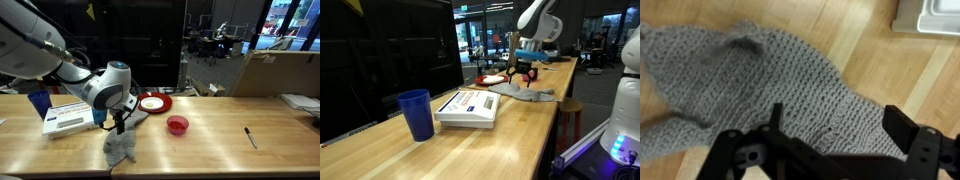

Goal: Move the pink bowl to the left and use the grey cloth to wipe the table

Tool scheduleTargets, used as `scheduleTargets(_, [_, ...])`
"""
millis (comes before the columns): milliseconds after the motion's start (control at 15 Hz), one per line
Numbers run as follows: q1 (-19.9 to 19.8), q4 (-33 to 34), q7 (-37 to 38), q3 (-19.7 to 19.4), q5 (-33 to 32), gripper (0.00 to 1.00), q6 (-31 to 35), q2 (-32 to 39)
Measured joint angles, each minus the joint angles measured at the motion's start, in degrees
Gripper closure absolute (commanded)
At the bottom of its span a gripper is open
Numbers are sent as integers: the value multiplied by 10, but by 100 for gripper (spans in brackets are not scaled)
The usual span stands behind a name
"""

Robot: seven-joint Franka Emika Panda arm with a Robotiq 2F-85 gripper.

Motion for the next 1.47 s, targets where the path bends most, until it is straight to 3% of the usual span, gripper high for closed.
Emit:
scheduleTargets(333, [18, -17, 139, 36, 55, 0, 80, 29])
scheduleTargets(533, [18, -19, 226, 60, 28, 0, 133, 58])
scheduleTargets(733, [12, -18, 306, 70, -40, 0, 160, 85])
scheduleTargets(1000, [8, -14, 378, 75, -124, 0, 157, 87])
scheduleTargets(1467, [24, 12, 393, 81, -142, 0, 97, 55])
